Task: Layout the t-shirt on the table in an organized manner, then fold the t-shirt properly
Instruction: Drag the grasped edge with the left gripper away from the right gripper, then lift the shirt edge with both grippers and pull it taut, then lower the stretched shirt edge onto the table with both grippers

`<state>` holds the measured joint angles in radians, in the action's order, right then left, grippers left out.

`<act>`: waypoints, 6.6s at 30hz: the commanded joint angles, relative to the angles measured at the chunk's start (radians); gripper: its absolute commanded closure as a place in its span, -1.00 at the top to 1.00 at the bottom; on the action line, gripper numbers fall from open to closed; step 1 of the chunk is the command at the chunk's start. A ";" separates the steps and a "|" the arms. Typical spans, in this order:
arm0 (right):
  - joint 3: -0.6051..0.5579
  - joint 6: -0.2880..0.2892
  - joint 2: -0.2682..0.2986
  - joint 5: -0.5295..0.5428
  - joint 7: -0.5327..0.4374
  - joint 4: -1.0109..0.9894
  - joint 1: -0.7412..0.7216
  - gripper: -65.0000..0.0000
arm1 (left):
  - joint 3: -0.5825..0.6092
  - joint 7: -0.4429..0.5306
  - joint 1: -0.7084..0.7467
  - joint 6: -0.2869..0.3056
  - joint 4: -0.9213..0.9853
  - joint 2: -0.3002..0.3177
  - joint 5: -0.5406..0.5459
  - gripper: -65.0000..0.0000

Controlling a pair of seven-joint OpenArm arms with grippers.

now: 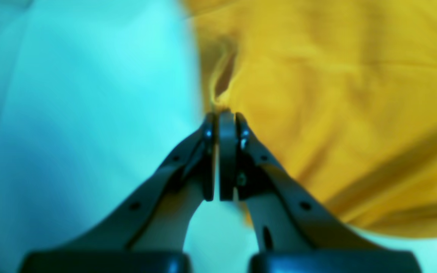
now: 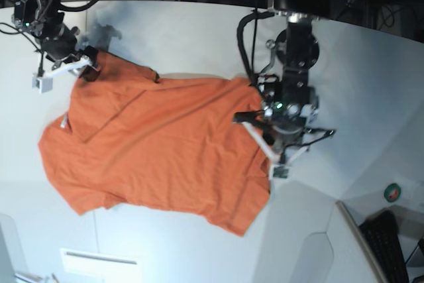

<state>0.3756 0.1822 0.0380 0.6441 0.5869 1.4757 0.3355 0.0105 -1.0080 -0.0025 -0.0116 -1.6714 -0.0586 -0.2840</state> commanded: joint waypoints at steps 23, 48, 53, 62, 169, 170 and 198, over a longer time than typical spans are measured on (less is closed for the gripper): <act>-0.008 -0.046 0.086 0.010 -0.190 -0.137 0.000 -0.01 | -0.415 0.236 0.358 -0.001 -0.037 0.135 0.685 -1.00; -0.120 -0.053 0.072 0.015 -0.210 -0.120 0.021 -1.00 | -0.409 0.234 0.356 -0.001 -0.034 0.130 0.687 -1.00; -0.091 -0.053 0.090 0.012 -0.186 -0.005 0.029 -1.00 | -0.392 0.229 0.313 -0.001 -0.057 0.130 0.685 -1.00; -0.028 -0.053 0.201 0.012 0.025 0.023 -0.212 -1.00 | -0.203 0.226 0.014 -0.006 0.003 0.176 0.681 -1.00; 0.010 -0.048 0.184 0.007 0.077 -0.016 -0.184 -1.00 | -0.257 0.315 0.128 -0.012 0.144 0.222 0.684 -1.00; 0.006 -0.048 0.187 0.007 0.077 -0.028 -0.198 -1.00 | -0.257 0.315 0.120 -0.012 0.156 0.222 0.684 -1.00; 0.001 -0.046 0.148 -0.183 0.075 -0.128 -0.352 -1.00 | -0.258 0.321 -0.057 -0.012 0.374 0.202 0.681 -1.00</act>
<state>0.3729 0.1314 0.1730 0.4522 0.6811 1.3331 -0.0013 -0.2451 -0.7040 -0.0429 -0.0254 -1.2827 0.1341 0.3943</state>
